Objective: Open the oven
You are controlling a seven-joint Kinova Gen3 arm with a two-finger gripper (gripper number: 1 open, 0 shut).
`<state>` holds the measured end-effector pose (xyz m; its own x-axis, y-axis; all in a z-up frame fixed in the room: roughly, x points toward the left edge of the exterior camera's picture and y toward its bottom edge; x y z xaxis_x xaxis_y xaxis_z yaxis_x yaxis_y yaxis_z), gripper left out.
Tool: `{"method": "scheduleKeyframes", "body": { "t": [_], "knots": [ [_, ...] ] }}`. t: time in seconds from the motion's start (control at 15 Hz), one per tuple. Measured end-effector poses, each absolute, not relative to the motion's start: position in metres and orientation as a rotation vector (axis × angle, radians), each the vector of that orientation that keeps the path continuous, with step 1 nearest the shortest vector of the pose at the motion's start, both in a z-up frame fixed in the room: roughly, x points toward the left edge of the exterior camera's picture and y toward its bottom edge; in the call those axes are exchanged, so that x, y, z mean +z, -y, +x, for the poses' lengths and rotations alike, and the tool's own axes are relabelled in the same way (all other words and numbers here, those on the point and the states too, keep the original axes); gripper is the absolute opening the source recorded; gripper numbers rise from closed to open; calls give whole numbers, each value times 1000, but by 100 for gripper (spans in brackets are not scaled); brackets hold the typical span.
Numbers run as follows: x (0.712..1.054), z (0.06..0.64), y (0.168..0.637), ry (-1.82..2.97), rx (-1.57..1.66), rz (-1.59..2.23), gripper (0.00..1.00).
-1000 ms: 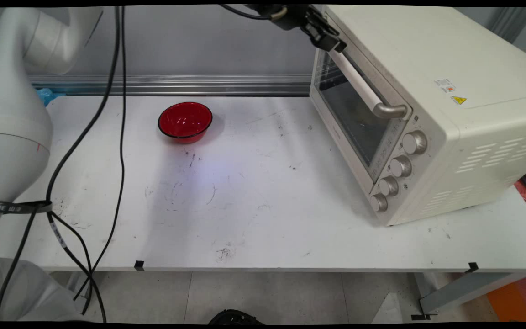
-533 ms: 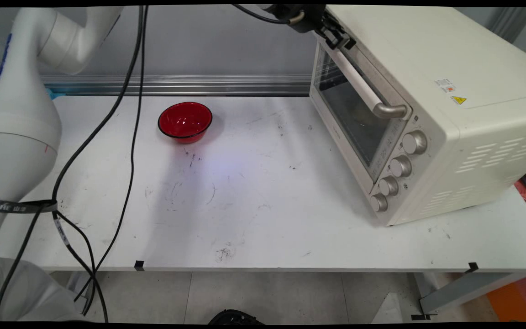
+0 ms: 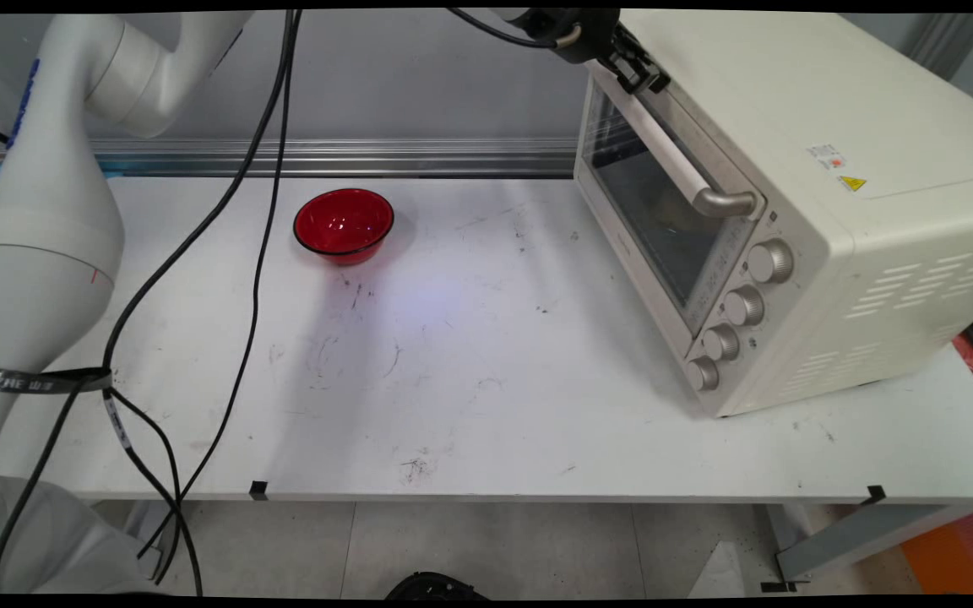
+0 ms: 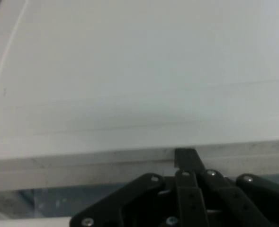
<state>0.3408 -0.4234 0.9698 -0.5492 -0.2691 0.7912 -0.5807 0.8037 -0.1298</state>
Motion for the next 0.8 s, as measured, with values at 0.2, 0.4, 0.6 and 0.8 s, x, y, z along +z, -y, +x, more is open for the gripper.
{"method": "scheduleKeyframes", "body": {
  "t": [0.2,0.4,0.6,0.8],
  "knots": [
    [969,341,425,2179,492,625,0],
    [968,344,424,2192,495,625,0],
    [967,345,421,2202,495,624,0],
    [966,348,418,2214,492,624,0]
  ]
}}
